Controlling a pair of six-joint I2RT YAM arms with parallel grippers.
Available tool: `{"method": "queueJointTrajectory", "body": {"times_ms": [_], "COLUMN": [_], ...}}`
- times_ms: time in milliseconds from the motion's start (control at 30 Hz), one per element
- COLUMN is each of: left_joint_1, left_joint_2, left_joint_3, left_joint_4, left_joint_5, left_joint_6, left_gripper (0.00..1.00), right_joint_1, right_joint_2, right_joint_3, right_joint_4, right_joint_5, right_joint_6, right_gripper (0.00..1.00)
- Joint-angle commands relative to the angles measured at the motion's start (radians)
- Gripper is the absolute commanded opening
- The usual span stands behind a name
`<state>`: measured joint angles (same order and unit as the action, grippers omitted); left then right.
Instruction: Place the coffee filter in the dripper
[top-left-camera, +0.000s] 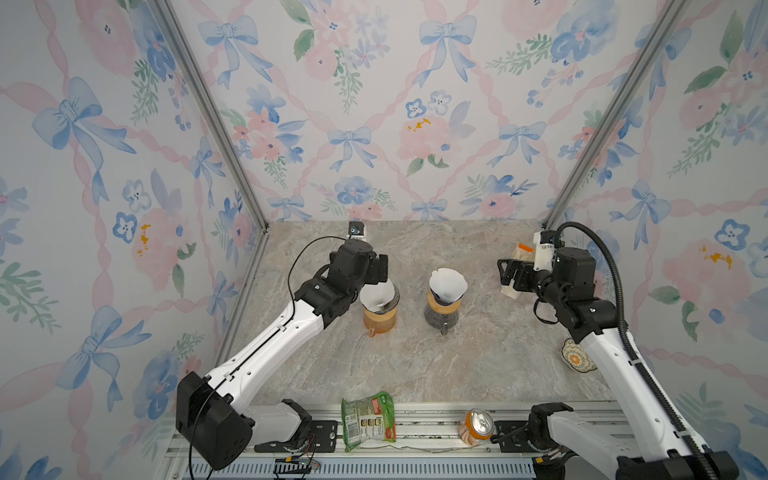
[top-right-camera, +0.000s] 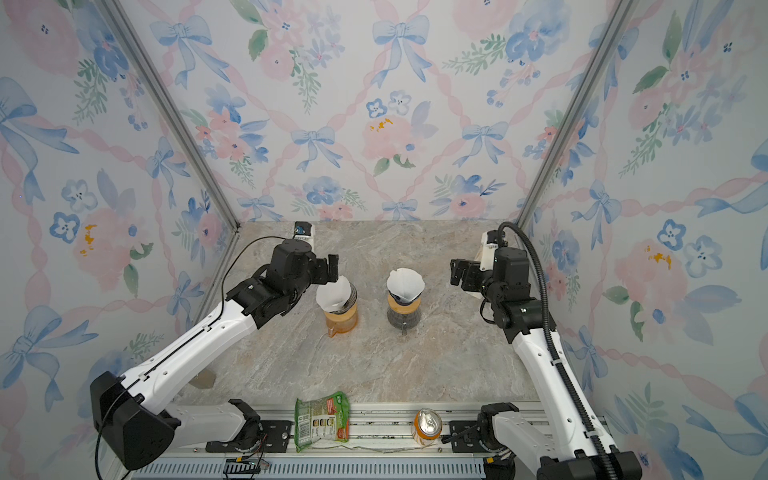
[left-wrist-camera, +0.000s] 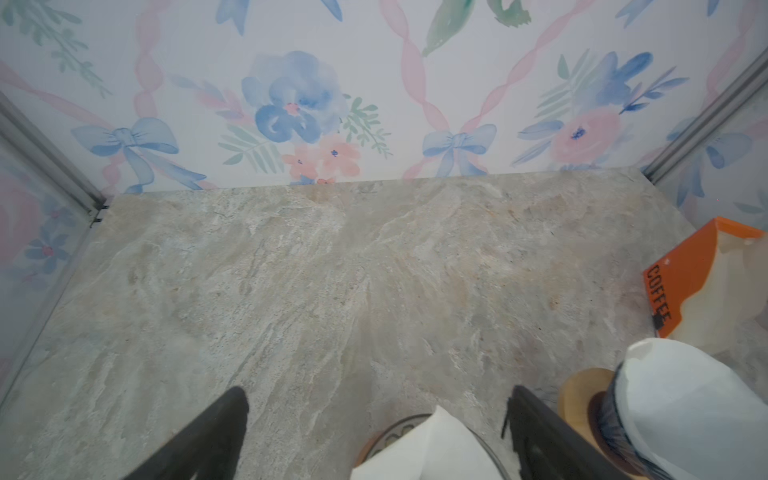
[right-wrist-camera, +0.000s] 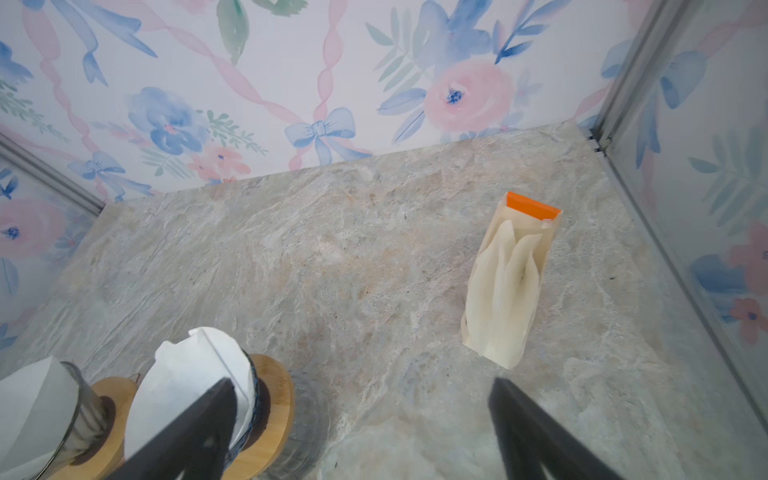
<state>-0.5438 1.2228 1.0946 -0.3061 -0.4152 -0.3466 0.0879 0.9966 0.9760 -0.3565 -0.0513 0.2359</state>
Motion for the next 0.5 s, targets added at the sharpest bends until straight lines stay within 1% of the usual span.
{"method": "queueJointTrajectory", "body": {"times_ms": [0, 67, 133, 267, 333, 400, 467], "left_joint_1": [0.106, 0.167, 0.212, 0.256, 0.268, 0.272, 0.275], "left_joint_2": [-0.125, -0.209, -0.294, -0.405, -0.393, -0.346, -0.288], "left_joint_3": [-0.166, -0.281, -0.424, -0.635, -0.694, -0.713, -0.739], "left_joint_4": [0.154, 0.250, 0.352, 0.557, 0.613, 0.622, 0.678], "left_joint_5": [-0.038, -0.037, -0.066, -0.078, -0.087, -0.115, -0.128], "left_joint_6": [0.048, 0.067, 0.078, 0.158, 0.223, 0.232, 0.218], "left_gripper": [0.98, 0.98, 0.98, 0.98, 0.98, 0.98, 0.98], "right_joint_1": [-0.053, -0.082, -0.105, -0.124, -0.122, -0.114, -0.112], "right_joint_2": [-0.044, -0.065, -0.083, -0.085, -0.075, -0.052, -0.014], "right_joint_3": [-0.087, -0.155, -0.230, -0.387, -0.472, -0.538, -0.591], "right_joint_4": [0.132, 0.186, 0.248, 0.405, 0.529, 0.637, 0.744], "right_joint_5": [0.066, 0.094, 0.129, 0.196, 0.195, 0.214, 0.225], "right_joint_6": [0.037, 0.042, 0.048, 0.014, -0.018, -0.039, -0.054], "right_gripper": [0.97, 0.97, 0.97, 0.97, 0.97, 0.97, 0.97]}}
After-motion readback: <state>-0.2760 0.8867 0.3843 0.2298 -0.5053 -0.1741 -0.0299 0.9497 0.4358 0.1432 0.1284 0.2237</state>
